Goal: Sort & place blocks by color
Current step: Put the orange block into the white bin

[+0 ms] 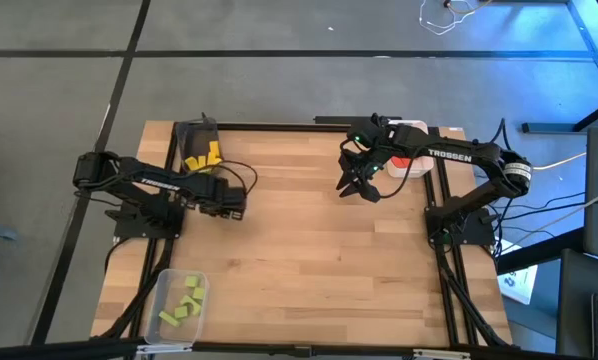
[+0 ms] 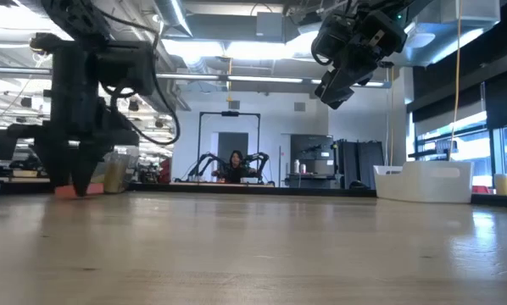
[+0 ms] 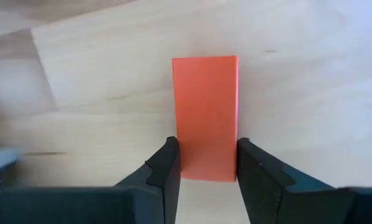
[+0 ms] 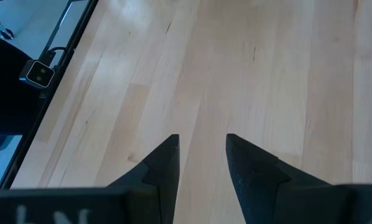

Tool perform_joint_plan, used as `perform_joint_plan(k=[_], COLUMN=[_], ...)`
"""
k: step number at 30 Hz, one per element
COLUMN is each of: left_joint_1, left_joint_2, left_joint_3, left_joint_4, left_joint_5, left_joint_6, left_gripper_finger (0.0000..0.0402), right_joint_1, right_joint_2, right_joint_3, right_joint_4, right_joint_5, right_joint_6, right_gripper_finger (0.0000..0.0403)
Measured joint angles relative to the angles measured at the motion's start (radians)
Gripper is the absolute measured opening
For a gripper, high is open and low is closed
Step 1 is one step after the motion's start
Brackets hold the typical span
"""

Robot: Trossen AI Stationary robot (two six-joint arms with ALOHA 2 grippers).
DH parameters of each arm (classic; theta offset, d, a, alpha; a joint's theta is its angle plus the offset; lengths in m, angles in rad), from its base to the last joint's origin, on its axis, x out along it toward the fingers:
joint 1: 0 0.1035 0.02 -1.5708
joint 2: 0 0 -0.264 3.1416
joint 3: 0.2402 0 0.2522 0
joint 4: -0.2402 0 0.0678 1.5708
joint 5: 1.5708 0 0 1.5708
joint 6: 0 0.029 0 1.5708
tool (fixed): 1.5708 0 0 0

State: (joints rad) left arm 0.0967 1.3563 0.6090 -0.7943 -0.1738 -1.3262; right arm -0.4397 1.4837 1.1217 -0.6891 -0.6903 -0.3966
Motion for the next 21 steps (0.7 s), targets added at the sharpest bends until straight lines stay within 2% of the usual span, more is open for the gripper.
perform_joint_plan(k=[12, 21], left_joint_1=[-0.001, -0.001], left_joint_2=[-0.002, -0.003], left_joint_3=[0.088, 0.224], left_joint_4=[0.039, 0.045], left_joint_5=[-0.004, 0.049], left_joint_6=[0.168, 0.436], left_gripper_finger=[0.0122, 0.0122], right_joint_1=[0.0, 0.0], right_joint_2=[0.0, 0.0], right_joint_3=[0.0, 0.0], right_joint_4=[0.006, 0.008], right_joint_5=[0.0, 0.0], right_joint_6=[0.0, 0.0], right_gripper_finger=[0.0133, 0.0133])
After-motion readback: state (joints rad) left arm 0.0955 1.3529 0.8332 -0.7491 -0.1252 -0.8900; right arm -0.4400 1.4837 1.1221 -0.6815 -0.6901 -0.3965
